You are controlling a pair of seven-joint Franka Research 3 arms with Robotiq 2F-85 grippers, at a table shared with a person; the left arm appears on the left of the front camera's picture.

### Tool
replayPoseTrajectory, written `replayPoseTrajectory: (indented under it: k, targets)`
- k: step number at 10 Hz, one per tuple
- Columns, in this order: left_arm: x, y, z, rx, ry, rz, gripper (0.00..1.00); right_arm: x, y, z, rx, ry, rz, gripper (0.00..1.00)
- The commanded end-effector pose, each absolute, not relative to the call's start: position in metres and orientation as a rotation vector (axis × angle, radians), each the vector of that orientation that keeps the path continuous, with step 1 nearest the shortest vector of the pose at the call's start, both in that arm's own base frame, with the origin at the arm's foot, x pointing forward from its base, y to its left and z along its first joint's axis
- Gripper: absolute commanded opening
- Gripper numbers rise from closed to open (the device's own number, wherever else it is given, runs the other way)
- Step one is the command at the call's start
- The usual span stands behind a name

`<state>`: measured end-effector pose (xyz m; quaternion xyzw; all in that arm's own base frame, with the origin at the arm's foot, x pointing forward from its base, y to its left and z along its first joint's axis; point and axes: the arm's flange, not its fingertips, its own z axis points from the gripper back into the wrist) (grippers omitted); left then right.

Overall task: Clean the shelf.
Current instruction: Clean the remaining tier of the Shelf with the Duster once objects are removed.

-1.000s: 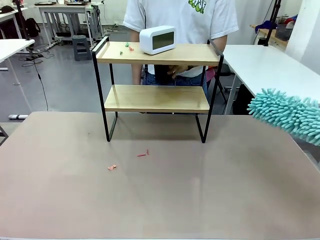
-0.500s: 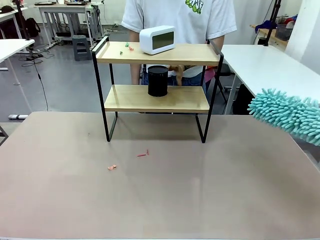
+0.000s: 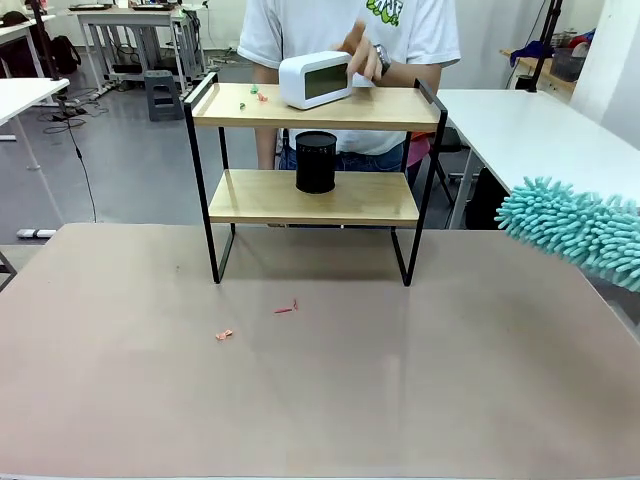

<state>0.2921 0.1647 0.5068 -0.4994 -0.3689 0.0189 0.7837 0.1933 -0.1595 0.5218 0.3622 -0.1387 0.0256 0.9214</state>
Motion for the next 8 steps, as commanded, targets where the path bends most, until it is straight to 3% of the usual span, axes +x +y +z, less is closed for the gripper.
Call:
replayPoseTrajectory:
  k: [1,4,5,8]
  targets:
    - [0.292,0.161,0.507,-1.091,-0.824,0.030,1.00,0.191,-0.166,0.522,0.744,-0.287,0.069,0.00]
    - [0.292,0.161,0.507,-1.091,-0.824,0.030,1.00,0.191,-0.166,0.522,0.744,-0.287,0.069,0.00]
    - [0.292,0.161,0.507,-1.091,-0.824,0.030,1.00,0.193,-0.160,0.522,0.744,-0.285,0.053,0.13]
    - [0.292,0.161,0.507,-1.091,-0.824,0.030,1.00,0.246,-0.103,0.656,0.533,-0.606,-0.032,0.13]
